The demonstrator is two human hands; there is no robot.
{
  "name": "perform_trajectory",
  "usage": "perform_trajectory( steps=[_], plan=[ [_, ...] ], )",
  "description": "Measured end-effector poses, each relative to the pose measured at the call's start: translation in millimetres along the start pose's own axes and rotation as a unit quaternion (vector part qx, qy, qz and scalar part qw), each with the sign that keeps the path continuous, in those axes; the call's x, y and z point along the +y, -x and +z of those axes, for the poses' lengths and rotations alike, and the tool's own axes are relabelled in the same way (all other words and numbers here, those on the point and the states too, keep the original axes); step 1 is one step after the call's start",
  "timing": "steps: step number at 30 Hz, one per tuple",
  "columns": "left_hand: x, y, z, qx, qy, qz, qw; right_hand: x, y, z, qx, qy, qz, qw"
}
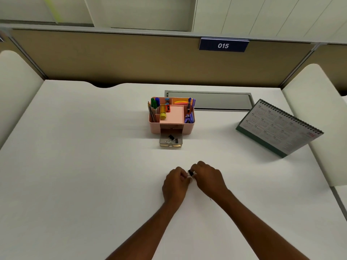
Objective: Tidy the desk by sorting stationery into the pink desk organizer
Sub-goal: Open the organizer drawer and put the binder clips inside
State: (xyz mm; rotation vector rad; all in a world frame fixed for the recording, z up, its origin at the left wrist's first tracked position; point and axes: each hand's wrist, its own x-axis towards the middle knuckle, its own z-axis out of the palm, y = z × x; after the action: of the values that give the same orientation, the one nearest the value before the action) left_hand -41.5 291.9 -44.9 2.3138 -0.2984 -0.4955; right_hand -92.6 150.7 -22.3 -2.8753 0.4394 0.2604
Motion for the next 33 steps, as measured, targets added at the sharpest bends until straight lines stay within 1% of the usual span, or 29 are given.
perform_trajectory(
  steps=[4,8,11,15,18,22,24,28,30,33],
  plan=[
    [-1,-3,-5,-0.004,0.003,0.008,1.000,2,-11,2,-0.023,-0.026,-0.024,0.999],
    [-1,-7,-8,-0.019,-0.006,0.011,1.000,2,-14,2,-0.044,-0.011,-0.039,0.998],
    [-2,-8,-9,-0.015,0.009,0.019,1.000,2,-11,0,-0.034,-0.014,-0.042,0.998],
    [-9,-11,-11,-0.009,0.037,0.030,0.999,4,-1,-5,0.005,-0.042,-0.049,0.998],
    [-8,-12,-20,0.013,0.057,0.026,0.998,7,6,-12,0.029,-0.095,-0.022,0.995],
    [1,-27,-46,0.073,0.066,0.038,0.994,27,18,-20,0.052,-0.154,0.036,0.986],
    [11,-43,-65,0.107,0.042,0.039,0.993,41,26,-18,0.052,-0.169,0.065,0.982],
    [34,-82,-96,0.151,-0.037,-0.005,0.988,58,44,-11,0.050,-0.162,0.094,0.981],
    [37,-99,-104,0.153,-0.069,0.000,0.986,62,52,-7,0.049,-0.160,0.100,0.981],
    [39,-120,-108,0.120,-0.125,0.004,0.985,66,60,-4,0.047,-0.158,0.115,0.980]
  ],
)
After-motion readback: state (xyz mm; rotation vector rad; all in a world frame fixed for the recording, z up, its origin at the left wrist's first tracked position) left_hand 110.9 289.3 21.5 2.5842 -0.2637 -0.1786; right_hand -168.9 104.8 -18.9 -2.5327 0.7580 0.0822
